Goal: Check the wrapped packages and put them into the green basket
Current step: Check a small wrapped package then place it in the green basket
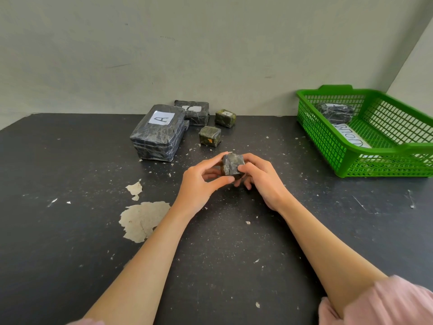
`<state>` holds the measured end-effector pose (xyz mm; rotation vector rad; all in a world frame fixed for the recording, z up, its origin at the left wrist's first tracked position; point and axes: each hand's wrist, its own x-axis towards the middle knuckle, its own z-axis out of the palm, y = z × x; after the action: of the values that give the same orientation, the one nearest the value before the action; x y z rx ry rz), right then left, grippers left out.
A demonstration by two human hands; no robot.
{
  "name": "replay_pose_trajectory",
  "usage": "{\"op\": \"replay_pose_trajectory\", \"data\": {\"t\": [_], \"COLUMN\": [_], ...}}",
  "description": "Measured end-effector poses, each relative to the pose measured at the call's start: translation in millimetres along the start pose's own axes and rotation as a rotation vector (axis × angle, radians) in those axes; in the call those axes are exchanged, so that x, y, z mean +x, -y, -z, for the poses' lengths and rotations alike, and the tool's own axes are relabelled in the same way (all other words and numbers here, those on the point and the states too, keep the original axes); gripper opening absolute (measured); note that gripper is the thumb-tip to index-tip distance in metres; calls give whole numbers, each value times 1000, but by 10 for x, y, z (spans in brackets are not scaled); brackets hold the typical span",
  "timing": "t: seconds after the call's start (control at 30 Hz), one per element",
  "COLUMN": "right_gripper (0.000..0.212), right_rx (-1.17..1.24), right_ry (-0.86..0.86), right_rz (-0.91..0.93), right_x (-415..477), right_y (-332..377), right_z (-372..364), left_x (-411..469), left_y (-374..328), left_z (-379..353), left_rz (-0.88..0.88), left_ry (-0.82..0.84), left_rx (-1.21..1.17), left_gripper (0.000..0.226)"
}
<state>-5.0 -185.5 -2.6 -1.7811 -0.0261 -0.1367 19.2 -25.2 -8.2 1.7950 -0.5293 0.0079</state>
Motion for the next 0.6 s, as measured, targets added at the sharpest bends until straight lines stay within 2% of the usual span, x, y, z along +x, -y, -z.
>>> {"op": "replay_pose_trajectory", "data": {"t": [0.3,0.47,0.6], "right_gripper": [19,23,22], "right_rx": [4,67,90], "right_ry": [-60,-12,-34], "right_rz": [-22,30,24], "right_x": [3,-10,2], "right_y": [13,23,2], "right_z": [-22,-17,-9], "left_x": [-2,11,24], "left_y": [12,-9,-17], "left_z": [-7,6,1], "left_rz": [12,58,116], "left_ry": [24,-80,-84], "left_rx": [-13,-37,-65], "left_gripper": [57,40,44]}}
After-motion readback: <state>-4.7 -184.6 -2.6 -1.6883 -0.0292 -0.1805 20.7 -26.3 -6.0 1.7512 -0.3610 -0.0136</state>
